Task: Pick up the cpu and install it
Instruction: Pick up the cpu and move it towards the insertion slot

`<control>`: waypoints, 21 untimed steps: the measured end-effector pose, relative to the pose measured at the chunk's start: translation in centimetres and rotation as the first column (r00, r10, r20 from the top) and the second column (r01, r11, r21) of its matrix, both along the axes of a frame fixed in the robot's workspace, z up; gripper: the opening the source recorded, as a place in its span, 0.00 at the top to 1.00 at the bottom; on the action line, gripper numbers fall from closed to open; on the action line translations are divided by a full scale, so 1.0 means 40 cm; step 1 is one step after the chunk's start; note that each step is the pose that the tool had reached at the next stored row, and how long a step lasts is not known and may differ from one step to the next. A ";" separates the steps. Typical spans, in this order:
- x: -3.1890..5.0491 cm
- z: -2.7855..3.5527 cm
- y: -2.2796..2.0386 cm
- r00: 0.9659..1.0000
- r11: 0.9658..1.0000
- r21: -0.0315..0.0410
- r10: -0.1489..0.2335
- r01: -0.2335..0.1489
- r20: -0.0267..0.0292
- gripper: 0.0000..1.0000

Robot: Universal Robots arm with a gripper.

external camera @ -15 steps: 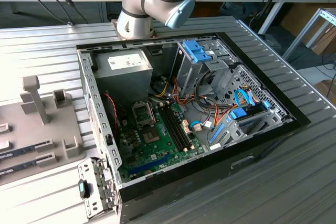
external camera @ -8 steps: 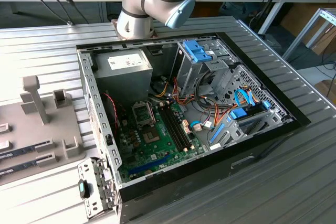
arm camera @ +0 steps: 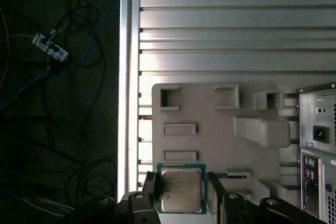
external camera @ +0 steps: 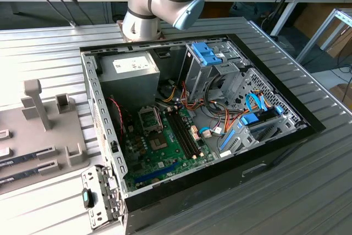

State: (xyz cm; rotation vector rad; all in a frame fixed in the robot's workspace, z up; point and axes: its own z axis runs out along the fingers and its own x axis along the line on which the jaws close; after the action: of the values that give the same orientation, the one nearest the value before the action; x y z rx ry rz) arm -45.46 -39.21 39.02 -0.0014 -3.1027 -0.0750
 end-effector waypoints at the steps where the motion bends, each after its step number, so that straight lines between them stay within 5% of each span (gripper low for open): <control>1: 0.000 0.005 0.000 1.000 1.000 0.000 0.000 0.000 0.000 0.53; 21: 0.000 0.071 0.000 1.000 1.000 0.000 0.000 0.000 0.000 0.53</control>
State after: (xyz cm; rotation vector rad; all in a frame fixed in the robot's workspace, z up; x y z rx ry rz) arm -45.46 -39.21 41.85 -0.0014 -3.1026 -0.0749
